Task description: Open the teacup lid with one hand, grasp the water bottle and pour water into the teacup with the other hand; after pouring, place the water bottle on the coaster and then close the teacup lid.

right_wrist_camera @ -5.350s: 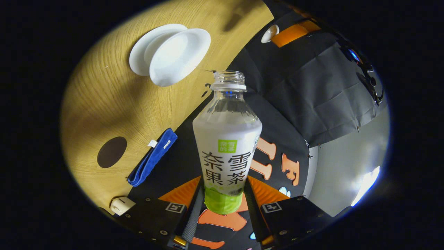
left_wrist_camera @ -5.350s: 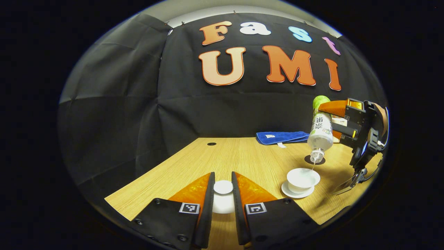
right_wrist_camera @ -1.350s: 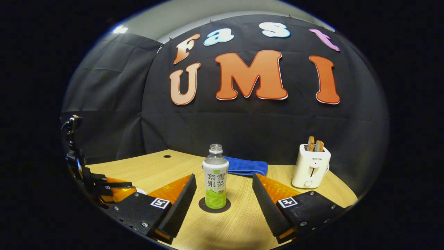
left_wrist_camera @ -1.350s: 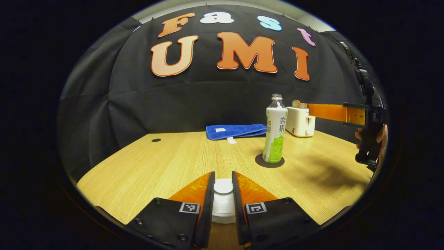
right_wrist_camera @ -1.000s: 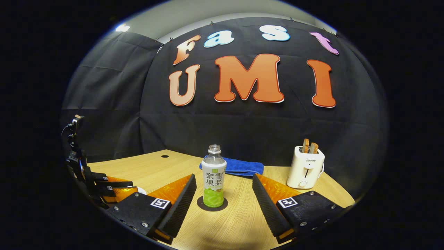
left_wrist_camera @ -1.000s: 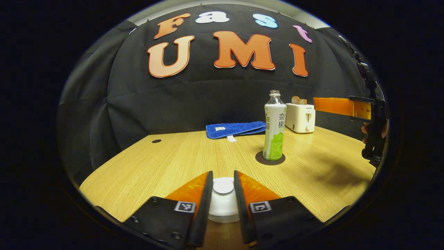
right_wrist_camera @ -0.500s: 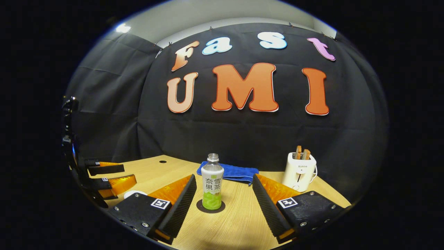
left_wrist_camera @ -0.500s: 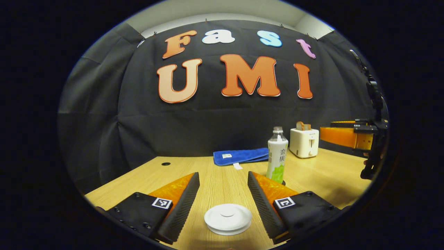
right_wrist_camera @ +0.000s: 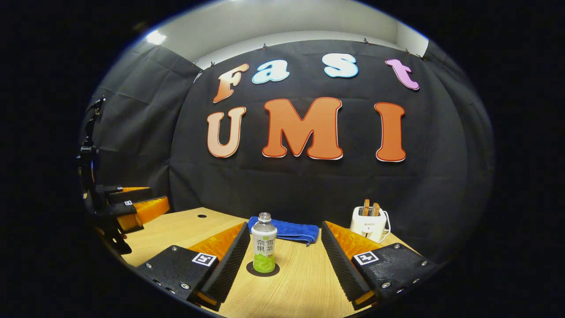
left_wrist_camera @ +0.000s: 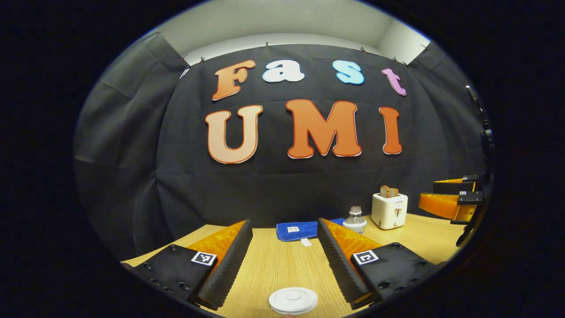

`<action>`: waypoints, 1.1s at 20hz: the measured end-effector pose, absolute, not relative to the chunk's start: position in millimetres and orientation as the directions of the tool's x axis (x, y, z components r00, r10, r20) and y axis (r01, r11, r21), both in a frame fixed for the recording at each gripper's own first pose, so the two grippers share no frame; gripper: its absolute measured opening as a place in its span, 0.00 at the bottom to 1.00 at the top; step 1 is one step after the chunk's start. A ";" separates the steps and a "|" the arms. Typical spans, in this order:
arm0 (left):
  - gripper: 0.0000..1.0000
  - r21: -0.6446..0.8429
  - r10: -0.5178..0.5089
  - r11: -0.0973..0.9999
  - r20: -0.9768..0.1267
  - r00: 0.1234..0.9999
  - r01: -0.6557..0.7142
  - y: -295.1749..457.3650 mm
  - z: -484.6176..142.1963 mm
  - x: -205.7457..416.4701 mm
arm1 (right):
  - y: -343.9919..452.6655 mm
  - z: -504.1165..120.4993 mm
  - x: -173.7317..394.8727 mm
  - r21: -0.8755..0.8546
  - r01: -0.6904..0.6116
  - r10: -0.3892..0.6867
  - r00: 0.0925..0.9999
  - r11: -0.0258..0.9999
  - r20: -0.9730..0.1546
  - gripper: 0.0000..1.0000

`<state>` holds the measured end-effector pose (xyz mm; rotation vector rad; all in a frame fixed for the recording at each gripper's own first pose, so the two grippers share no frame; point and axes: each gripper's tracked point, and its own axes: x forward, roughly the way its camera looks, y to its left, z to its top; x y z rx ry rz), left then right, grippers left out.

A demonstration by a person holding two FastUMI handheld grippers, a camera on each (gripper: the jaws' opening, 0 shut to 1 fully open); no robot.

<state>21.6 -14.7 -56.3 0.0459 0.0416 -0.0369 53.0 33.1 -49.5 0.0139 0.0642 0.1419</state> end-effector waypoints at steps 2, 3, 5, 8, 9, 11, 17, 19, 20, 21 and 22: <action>0.96 0.052 -0.019 0.998 -0.028 0.999 0.021 -11.7 -46.2 21.9 | 32.6 -42.3 51.1 0.015 -0.135 0.136 0.989 0.991 -0.053 0.97; 0.94 0.055 -0.014 0.998 -0.024 1.000 0.015 -11.1 -42.1 21.6 | 33.8 -41.3 49.6 0.025 -0.141 0.142 0.988 0.990 -0.057 0.93; 0.93 0.045 0.000 0.999 -0.016 1.000 0.000 -9.5 -32.2 21.5 | 40.0 -39.6 44.8 0.050 -0.158 0.161 0.985 0.986 -0.064 0.97; 0.96 0.022 0.017 1.000 -0.003 1.000 -0.017 -6.3 -21.9 21.2 | 37.8 -35.3 41.4 0.037 -0.155 0.156 0.987 0.987 -0.049 0.97; 0.96 0.025 0.028 0.999 0.003 1.000 -0.028 -4.2 -19.4 20.3 | 37.2 -36.0 40.5 0.032 -0.153 0.155 0.987 0.988 -0.048 1.00; 0.96 0.037 0.030 0.999 0.009 1.000 -0.030 -4.4 -21.5 18.5 | 38.2 -35.7 38.9 0.034 -0.155 0.156 0.987 0.987 -0.048 0.97; 0.96 0.024 0.061 0.998 -0.031 0.998 -0.060 7.2 -40.1 17.5 | 40.3 -43.3 41.8 0.011 -0.139 0.140 0.988 0.990 -0.058 0.97; 0.94 0.023 0.070 0.997 -0.028 0.997 -0.069 10.4 -38.7 17.0 | 43.1 -42.8 43.3 0.001 -0.142 0.141 0.988 0.990 -0.054 0.97; 0.94 0.025 0.070 0.997 -0.024 0.997 -0.069 11.0 -38.4 17.7 | 44.9 -42.5 43.8 0.001 -0.144 0.144 0.988 0.990 -0.052 0.97; 0.94 0.027 0.072 0.997 -0.022 0.997 -0.072 12.0 -37.3 18.0 | 46.2 -43.3 45.4 0.002 -0.147 0.147 0.988 0.989 -0.052 0.97; 0.94 0.028 0.072 0.997 -0.019 0.997 -0.072 12.4 -37.2 17.9 | 45.8 -43.2 45.6 0.002 -0.144 0.144 0.988 0.990 -0.053 0.93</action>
